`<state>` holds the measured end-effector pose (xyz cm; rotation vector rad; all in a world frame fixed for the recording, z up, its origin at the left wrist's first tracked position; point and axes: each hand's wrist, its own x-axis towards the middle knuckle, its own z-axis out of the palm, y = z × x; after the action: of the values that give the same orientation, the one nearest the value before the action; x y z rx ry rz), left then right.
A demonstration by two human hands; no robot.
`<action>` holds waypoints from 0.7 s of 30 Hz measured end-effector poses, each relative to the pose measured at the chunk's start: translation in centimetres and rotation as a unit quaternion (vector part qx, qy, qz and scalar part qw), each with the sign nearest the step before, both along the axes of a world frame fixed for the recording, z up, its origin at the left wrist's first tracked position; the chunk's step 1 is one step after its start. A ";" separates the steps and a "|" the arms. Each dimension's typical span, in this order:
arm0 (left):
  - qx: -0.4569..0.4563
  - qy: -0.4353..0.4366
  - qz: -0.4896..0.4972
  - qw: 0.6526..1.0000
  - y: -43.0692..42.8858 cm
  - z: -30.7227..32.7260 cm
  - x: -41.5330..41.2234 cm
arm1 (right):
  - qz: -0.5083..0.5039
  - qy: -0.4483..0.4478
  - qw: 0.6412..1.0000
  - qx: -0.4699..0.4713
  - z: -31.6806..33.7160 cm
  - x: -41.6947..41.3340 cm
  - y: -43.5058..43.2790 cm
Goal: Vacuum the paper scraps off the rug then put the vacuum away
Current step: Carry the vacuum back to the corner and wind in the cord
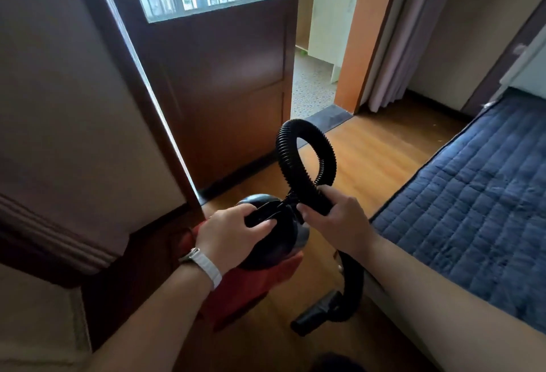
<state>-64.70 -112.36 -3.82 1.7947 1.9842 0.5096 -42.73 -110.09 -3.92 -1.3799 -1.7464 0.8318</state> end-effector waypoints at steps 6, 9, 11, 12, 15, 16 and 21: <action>0.000 -0.002 -0.031 1.000 10.2 -0.8 0.3 | -0.034 0.003 0.999 -0.007 -1.3 -0.5 7.9; -0.016 -0.007 -0.038 0.999 15.1 -2.2 1.3 | -0.050 0.020 0.998 -0.016 -2.7 0.3 12.9; -0.028 -0.017 -0.038 0.999 18.7 -2.8 1.9 | -0.054 0.022 0.998 -0.020 -3.2 0.8 16.8; -0.037 -0.023 -0.036 0.998 20.6 -3.1 2.3 | -0.052 0.022 0.998 -0.023 -3.4 1.1 18.8; -0.057 -0.027 -0.025 0.998 26.2 -3.1 3.6 | -0.049 0.025 0.998 -0.033 -3.4 2.1 24.7; -0.053 -0.022 -0.024 0.998 28.2 -2.9 4.1 | -0.050 0.027 0.998 -0.036 -3.2 2.6 26.5; -0.021 0.012 -0.044 0.999 37.8 -1.4 6.9 | -0.074 0.032 0.996 -0.029 -1.7 6.0 35.3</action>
<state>-57.79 -74.51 -5.19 1.8610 1.9067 0.4167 -36.72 -74.81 -5.60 -1.4837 -1.5619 0.8413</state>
